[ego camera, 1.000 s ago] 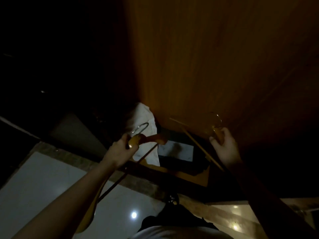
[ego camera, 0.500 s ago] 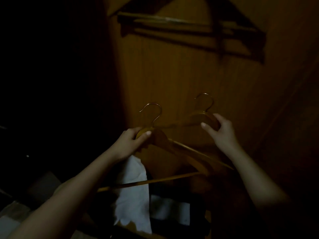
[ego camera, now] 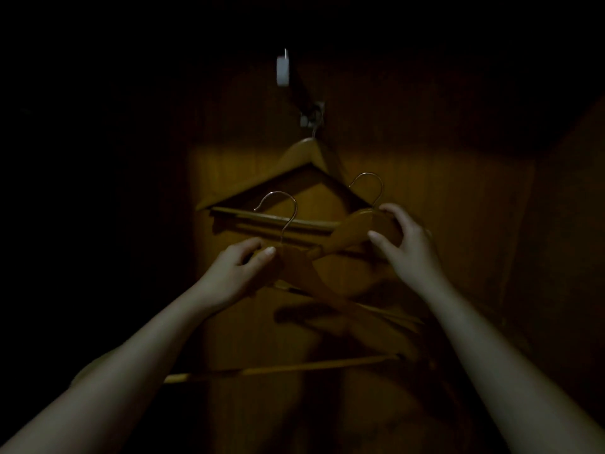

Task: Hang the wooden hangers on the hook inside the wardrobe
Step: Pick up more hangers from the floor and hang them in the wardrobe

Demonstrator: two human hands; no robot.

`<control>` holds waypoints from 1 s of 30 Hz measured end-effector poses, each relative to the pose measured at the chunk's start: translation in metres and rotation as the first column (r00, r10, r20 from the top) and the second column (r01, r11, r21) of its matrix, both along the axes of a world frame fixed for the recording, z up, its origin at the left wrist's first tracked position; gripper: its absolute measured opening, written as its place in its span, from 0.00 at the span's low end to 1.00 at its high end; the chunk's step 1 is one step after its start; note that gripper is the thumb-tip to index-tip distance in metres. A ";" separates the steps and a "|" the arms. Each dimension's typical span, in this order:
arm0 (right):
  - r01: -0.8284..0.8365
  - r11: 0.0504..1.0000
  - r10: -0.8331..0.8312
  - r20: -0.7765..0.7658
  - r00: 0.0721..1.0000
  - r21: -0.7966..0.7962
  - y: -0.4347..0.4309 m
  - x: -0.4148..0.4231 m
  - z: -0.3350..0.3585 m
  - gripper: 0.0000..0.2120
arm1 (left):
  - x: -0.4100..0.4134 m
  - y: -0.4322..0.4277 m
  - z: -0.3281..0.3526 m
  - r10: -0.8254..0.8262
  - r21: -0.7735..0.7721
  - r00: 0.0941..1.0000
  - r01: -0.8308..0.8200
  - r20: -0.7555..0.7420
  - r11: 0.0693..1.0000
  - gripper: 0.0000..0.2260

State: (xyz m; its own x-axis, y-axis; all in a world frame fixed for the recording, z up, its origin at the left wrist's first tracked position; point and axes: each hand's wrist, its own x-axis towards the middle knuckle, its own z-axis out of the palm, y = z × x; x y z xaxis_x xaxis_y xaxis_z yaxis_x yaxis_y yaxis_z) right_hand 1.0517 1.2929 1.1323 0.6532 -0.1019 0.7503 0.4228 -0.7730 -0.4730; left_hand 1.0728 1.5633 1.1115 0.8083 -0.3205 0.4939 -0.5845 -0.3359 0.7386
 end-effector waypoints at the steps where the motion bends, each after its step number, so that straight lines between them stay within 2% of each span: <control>1: 0.008 1.000 -0.008 0.020 1.000 0.002 0.003 0.005 0.011 0.22 | 0.004 0.001 0.009 -0.001 -0.017 1.000 0.002 0.018 1.000 0.09; 8: -0.047 0.999 0.045 0.097 0.994 0.021 0.027 0.037 0.074 0.30 | 0.030 0.014 0.059 0.014 -0.102 0.994 -0.003 0.105 0.995 0.11; 14: -0.065 0.998 0.064 0.061 0.996 0.002 0.052 0.062 0.117 0.35 | 0.046 0.022 0.080 -0.004 -0.133 0.994 0.019 0.109 0.991 0.13; 16: -0.058 0.998 0.057 0.057 0.997 0.005 0.058 0.071 0.127 0.36 | 0.050 0.025 0.083 -0.004 -0.123 0.994 0.018 0.111 0.992 0.15; 21: -0.035 0.997 0.032 0.034 0.999 0.068 0.068 0.087 0.147 0.32 | 0.056 0.029 0.089 0.012 -0.057 0.990 -0.004 0.141 0.998 0.11; 25: 0.015 1.000 -0.015 0.005 1.000 0.014 0.071 0.095 0.151 0.29 | 0.055 0.029 0.092 -0.006 -0.056 0.990 0.014 0.140 0.998 0.11; 30: 0.033 0.999 -0.034 -0.033 0.999 -0.038 0.072 0.103 0.144 0.31 | 0.056 0.030 0.092 -0.033 -0.044 0.992 0.039 0.126 0.998 0.13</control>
